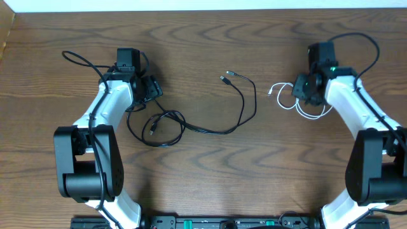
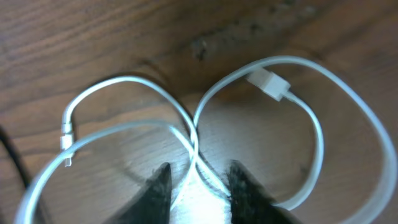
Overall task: Untangle cables
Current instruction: 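Lower the white cable onto the table at right with the right gripper, then carry the white cable to the far right edge and release it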
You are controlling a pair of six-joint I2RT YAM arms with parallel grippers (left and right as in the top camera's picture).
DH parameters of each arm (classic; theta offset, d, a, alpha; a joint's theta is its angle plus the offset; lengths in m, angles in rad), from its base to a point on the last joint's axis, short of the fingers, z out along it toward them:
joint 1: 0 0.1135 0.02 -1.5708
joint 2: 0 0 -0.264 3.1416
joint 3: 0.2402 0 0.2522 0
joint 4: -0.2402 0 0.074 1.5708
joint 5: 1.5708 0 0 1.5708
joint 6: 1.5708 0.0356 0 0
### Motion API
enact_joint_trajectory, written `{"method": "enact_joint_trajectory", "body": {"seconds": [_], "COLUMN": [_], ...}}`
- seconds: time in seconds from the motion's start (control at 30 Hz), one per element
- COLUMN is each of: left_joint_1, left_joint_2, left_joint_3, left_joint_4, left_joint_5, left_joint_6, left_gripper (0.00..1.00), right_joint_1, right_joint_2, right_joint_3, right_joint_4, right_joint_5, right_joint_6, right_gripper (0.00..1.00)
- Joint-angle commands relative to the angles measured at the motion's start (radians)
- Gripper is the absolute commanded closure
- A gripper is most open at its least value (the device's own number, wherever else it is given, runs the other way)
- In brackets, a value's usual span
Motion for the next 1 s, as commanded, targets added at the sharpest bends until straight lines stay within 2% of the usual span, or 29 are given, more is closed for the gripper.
{"method": "enact_joint_trajectory", "body": {"seconds": [0.0, 0.1, 0.23, 0.57, 0.6, 0.7, 0.97], "left_joint_1": [0.001, 0.001, 0.001, 0.001, 0.001, 0.001, 0.001], "left_joint_2": [0.009, 0.009, 0.009, 0.009, 0.009, 0.009, 0.009], "left_joint_3": [-0.002, -0.002, -0.002, -0.002, -0.002, -0.002, -0.002], "left_joint_4": [-0.002, -0.002, -0.002, -0.002, -0.002, -0.002, -0.002], "left_joint_5": [0.006, 0.006, 0.006, 0.006, 0.006, 0.006, 0.006], "left_joint_6": [-0.005, -0.005, -0.005, -0.006, -0.005, -0.005, -0.006], "left_gripper": [0.20, 0.20, 0.20, 0.20, 0.20, 0.20, 0.20], "right_joint_1": [0.004, 0.004, 0.004, 0.004, 0.004, 0.004, -0.060], "right_joint_2": [0.008, 0.008, 0.009, 0.010, 0.011, 0.013, 0.015], "right_joint_3": [-0.072, -0.127, -0.195, -0.330, -0.341, -0.369, -0.412], "right_joint_4": [0.078, 0.173, 0.287, 0.497, 0.512, 0.526, 0.514], "right_joint_5": [0.007, 0.008, 0.016, 0.036, 0.052, 0.154, 0.417], "right_joint_6": [0.011, 0.010, 0.010, 0.006, 0.006, 0.008, 0.011], "right_gripper": [0.62, 0.62, 0.75, 0.76, 0.79, 0.96, 0.97]}}
